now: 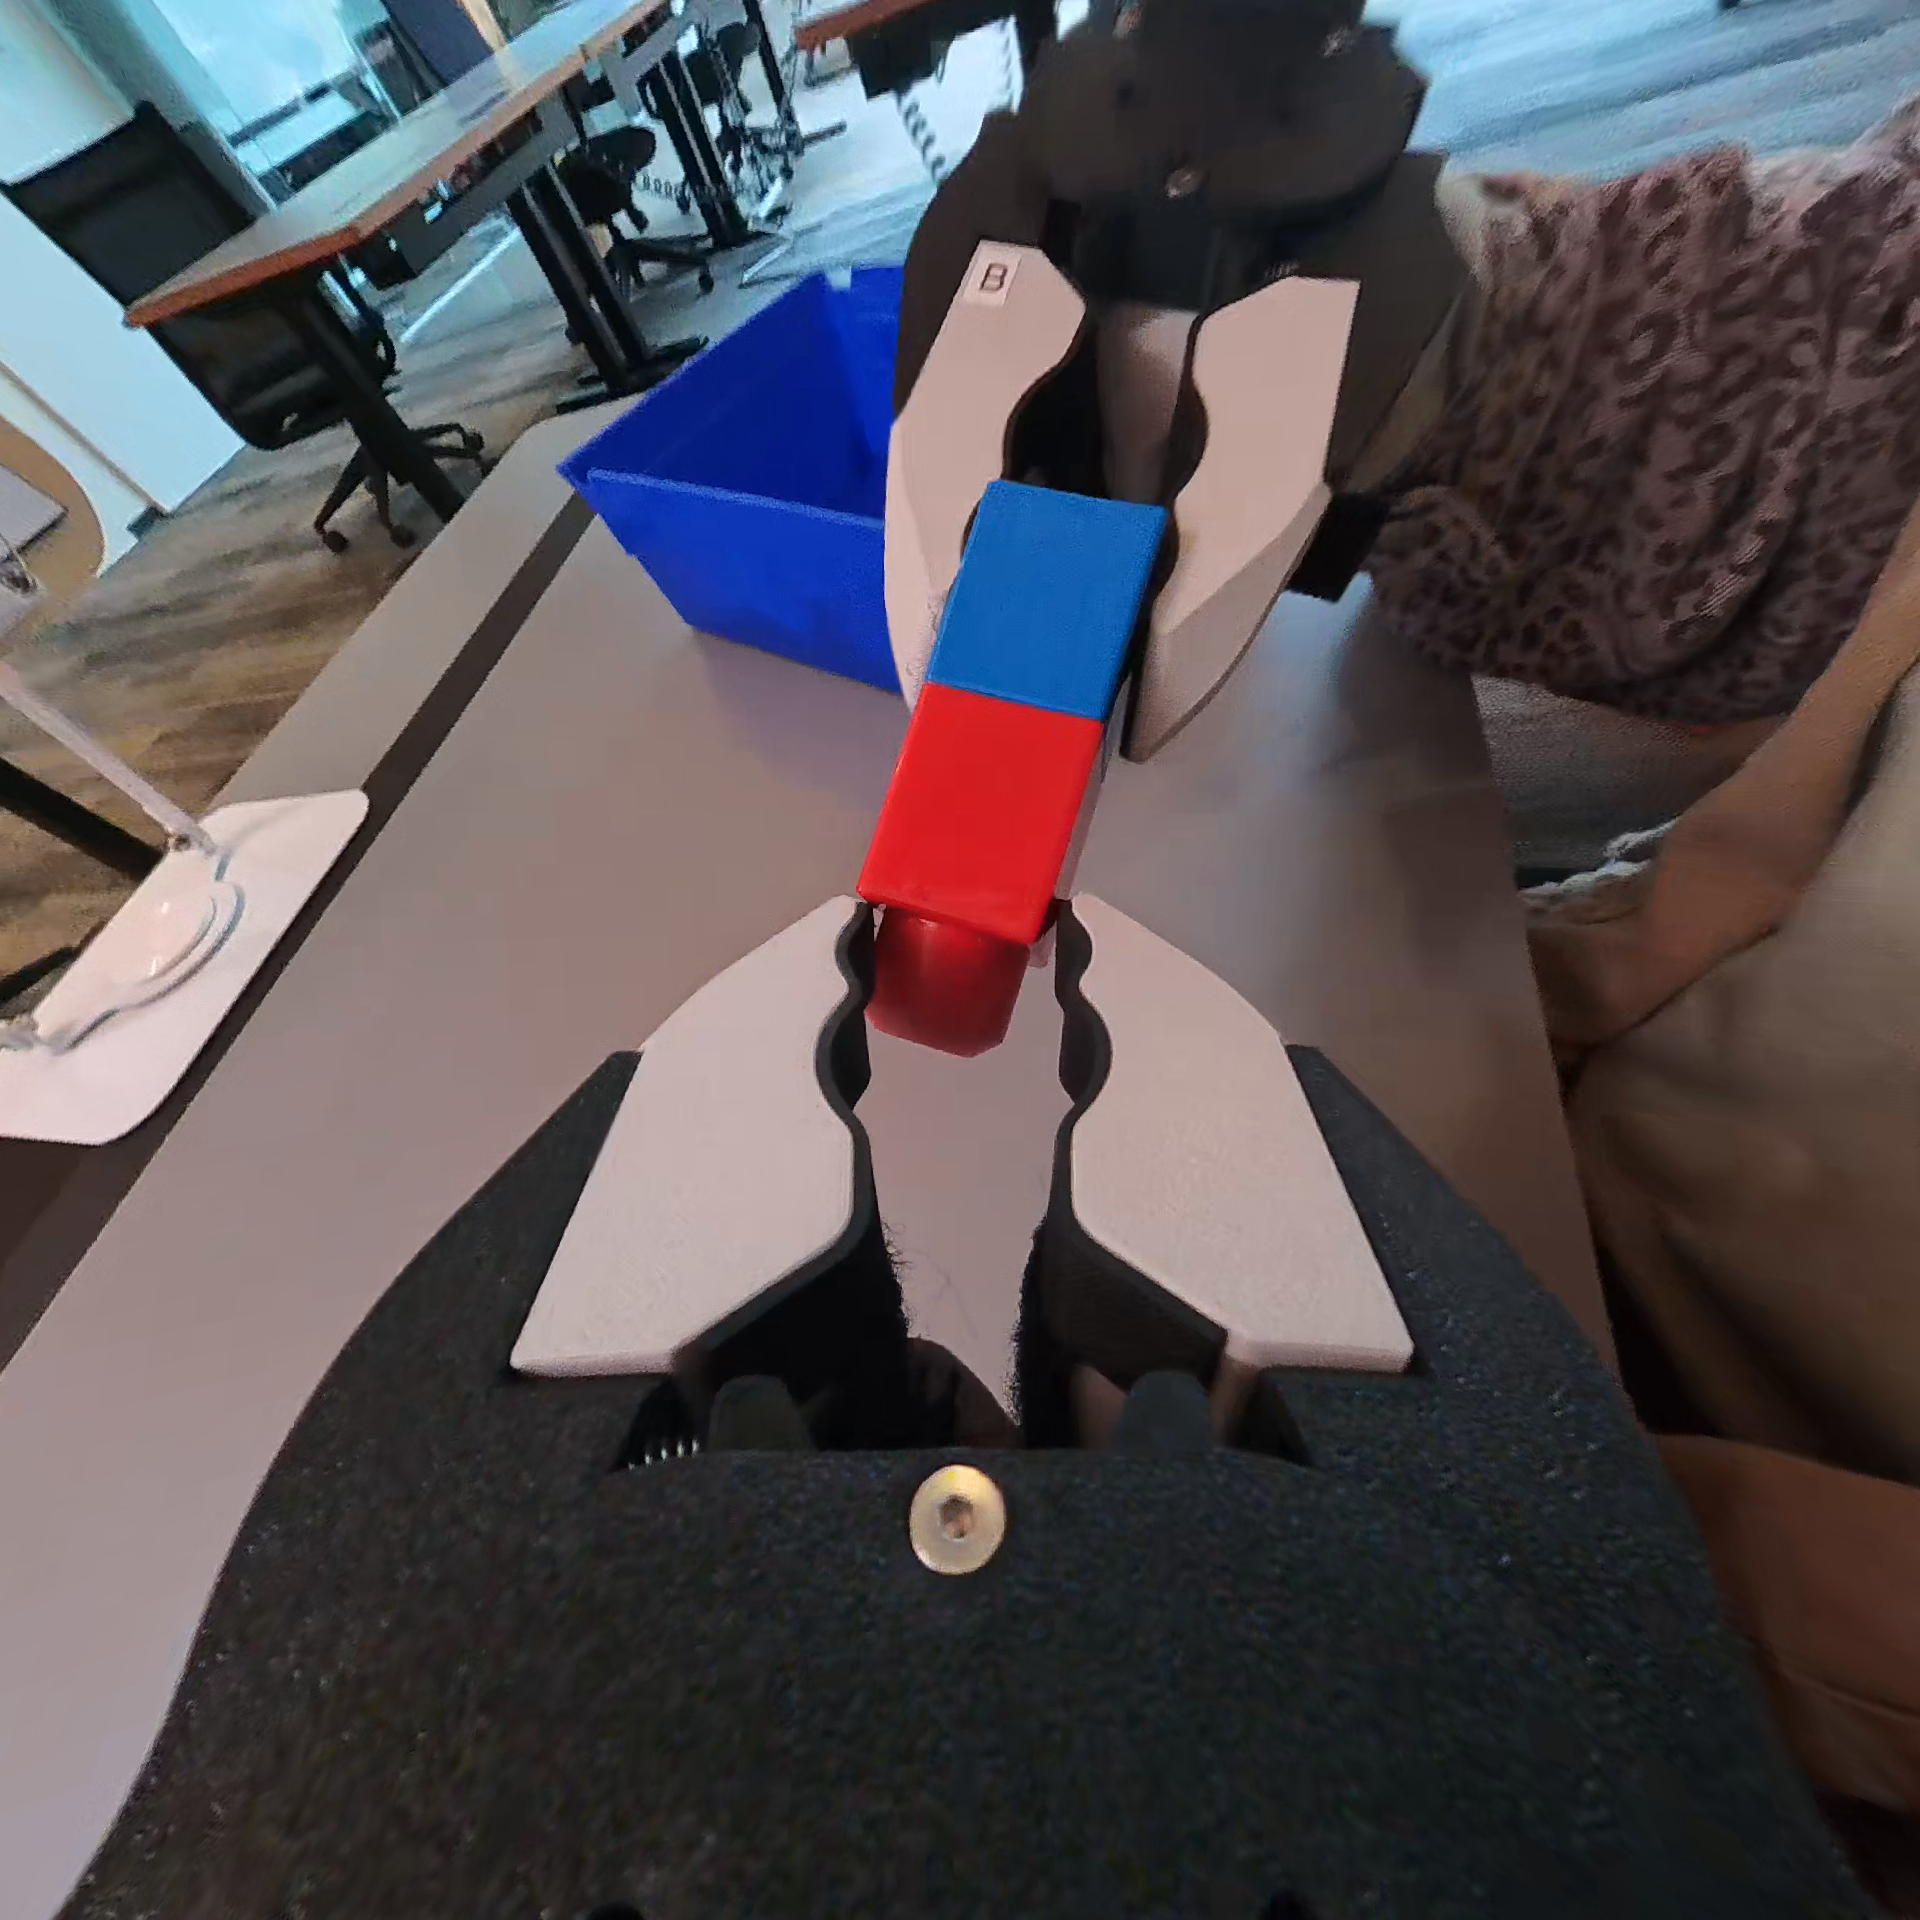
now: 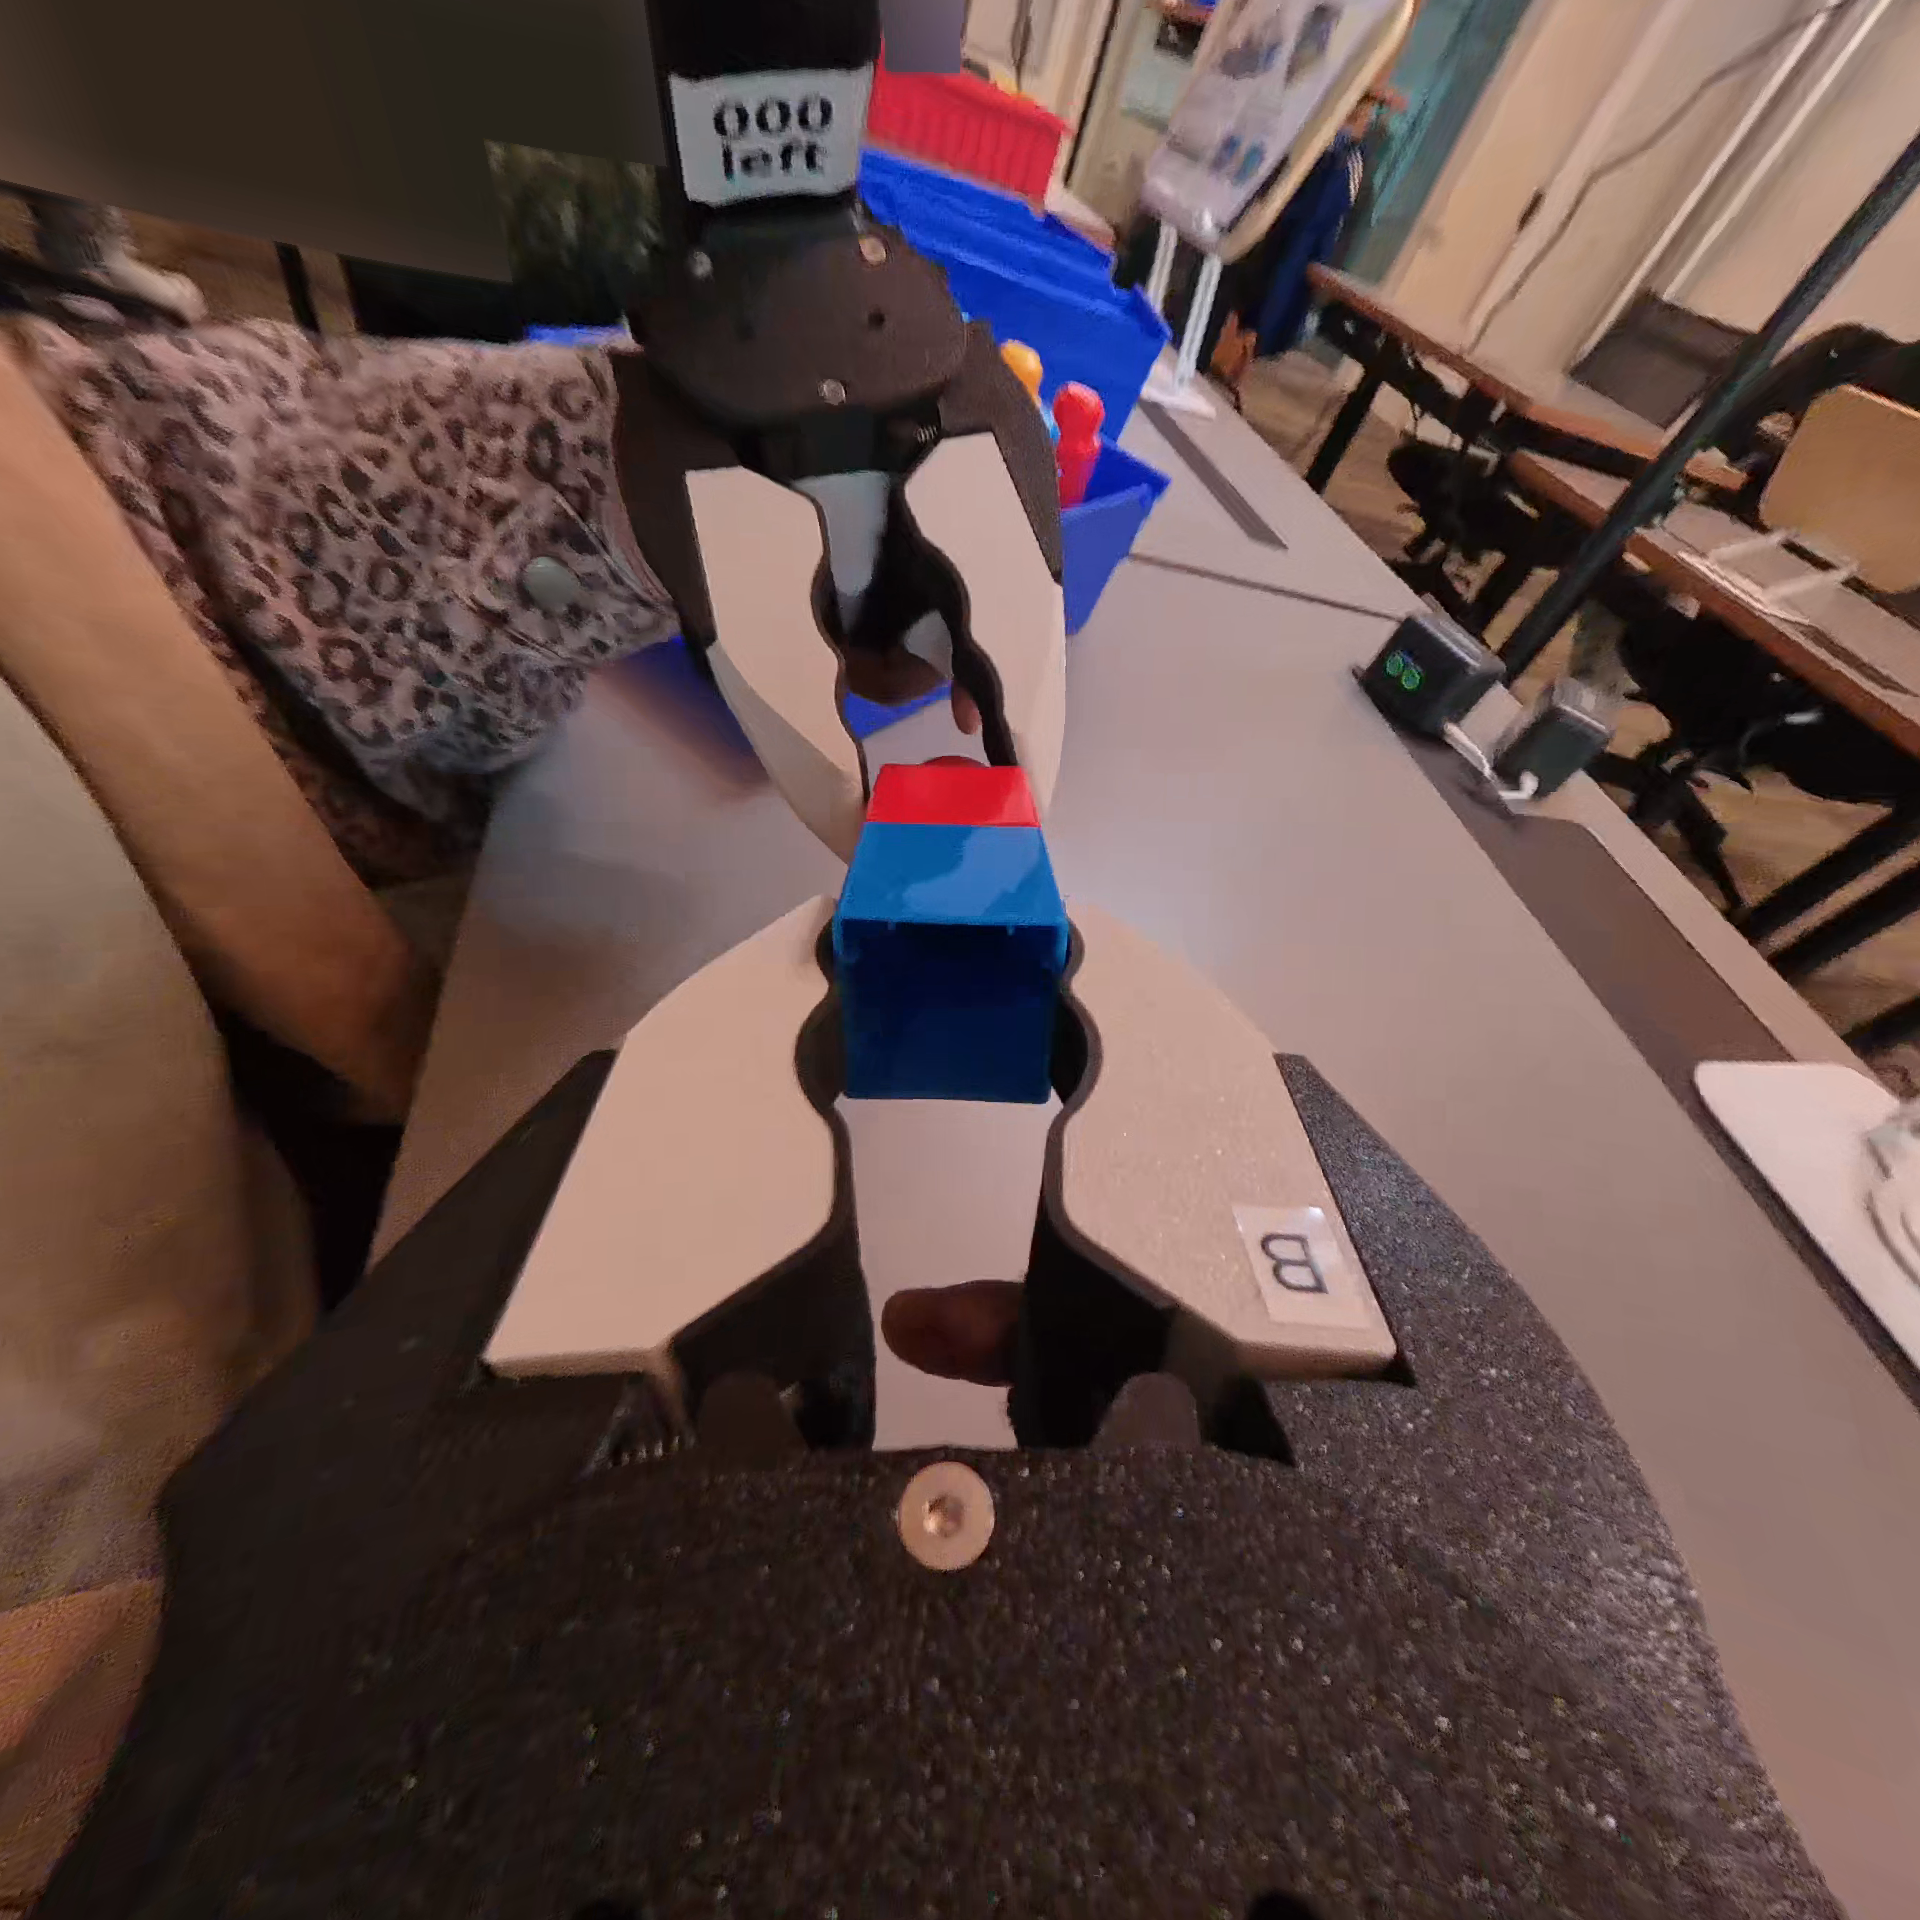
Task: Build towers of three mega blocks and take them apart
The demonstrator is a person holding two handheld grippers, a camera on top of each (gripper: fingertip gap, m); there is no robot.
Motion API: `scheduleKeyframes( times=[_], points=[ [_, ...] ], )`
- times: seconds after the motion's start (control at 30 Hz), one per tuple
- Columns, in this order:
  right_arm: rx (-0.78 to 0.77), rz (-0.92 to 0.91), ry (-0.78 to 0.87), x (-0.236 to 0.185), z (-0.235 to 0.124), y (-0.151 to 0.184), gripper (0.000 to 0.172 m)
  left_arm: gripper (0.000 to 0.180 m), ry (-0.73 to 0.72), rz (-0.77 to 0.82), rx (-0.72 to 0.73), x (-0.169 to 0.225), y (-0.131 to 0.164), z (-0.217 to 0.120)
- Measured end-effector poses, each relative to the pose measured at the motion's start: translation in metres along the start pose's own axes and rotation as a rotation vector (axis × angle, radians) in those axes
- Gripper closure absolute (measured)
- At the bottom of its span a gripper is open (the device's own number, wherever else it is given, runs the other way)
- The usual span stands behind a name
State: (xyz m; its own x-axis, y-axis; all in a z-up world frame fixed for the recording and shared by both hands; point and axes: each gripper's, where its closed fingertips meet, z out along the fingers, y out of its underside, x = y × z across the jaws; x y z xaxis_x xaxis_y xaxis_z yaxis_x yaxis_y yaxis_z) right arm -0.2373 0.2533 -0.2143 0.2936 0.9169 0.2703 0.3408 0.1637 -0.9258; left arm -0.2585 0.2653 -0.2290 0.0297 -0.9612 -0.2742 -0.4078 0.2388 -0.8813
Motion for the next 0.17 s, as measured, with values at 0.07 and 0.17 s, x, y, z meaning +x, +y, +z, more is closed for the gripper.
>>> scheduleKeyframes(
  times=[0.07, 0.17],
  points=[
    [0.098, 0.049, -0.052, -0.004, -0.007, -0.014, 0.136, 0.14, 0.042, -0.031, 0.076, 0.006, -0.014, -0.004],
    [0.268, 0.129, -0.145, -0.011, -0.018, -0.037, 0.136, 0.121, 0.123, -0.106, 0.233, 0.015, -0.04, -0.008]
  ],
)
